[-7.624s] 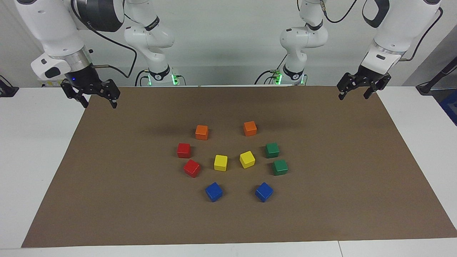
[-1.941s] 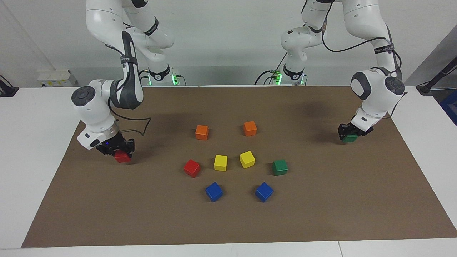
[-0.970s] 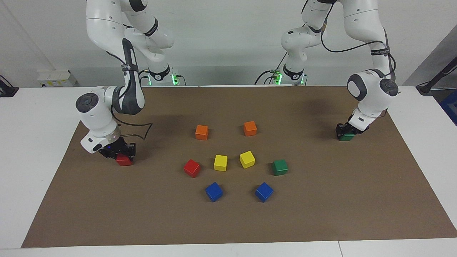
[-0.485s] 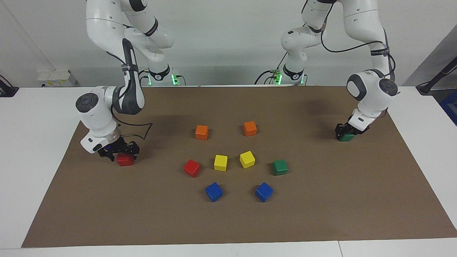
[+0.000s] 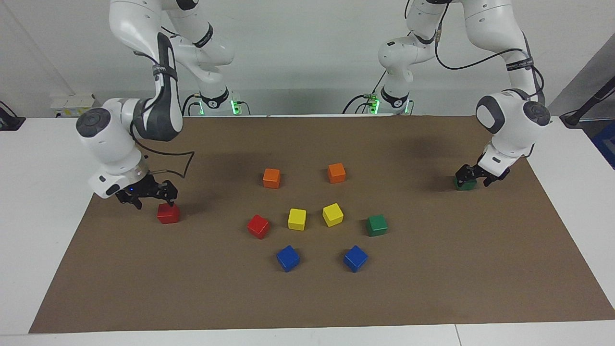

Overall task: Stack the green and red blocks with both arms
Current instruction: 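Reach the left gripper to the other green cube while the right gripper reaches red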

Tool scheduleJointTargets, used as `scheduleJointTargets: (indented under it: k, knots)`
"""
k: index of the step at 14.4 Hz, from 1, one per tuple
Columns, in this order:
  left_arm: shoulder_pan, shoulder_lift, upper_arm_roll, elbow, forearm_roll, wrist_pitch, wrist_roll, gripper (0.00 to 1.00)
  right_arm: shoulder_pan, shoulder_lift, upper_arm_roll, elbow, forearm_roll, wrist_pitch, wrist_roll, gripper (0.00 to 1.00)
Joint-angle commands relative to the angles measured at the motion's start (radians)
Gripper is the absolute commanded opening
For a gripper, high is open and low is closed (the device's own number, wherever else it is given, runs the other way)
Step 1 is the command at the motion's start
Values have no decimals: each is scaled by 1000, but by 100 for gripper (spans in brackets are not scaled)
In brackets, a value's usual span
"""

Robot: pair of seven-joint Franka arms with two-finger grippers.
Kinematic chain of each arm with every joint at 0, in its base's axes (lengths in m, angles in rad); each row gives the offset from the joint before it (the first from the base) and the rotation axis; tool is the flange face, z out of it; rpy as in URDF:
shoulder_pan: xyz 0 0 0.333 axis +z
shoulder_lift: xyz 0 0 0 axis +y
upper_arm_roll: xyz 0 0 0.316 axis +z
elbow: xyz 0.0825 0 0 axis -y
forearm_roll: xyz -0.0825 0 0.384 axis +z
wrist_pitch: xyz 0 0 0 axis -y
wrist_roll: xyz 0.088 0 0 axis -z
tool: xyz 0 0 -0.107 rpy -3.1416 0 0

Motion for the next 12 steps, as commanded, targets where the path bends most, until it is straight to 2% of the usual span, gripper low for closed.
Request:
scheduleJointTargets:
  k: [1, 4, 6, 8, 12]
  knots:
    - [-72, 66, 5, 210, -14, -149, -5, 100, 23, 72, 19, 247, 19, -216, 91, 100]
    - [-198, 102, 10, 307, -13, -171, -152, 100, 147, 127, 19, 375, 3, -313, 258, 100]
    - [-273, 120, 8, 352, -14, -172, -293, 100, 239, 150, 18, 392, -1, -272, 393, 100]
    - [-338, 140, 7, 396, -19, -178, -350, 100, 291, 172, 19, 394, -1, -198, 512, 100]
    - [-457, 264, 10, 562, -32, -255, -481, 100, 353, 235, 18, 394, -1, -153, 716, 100]
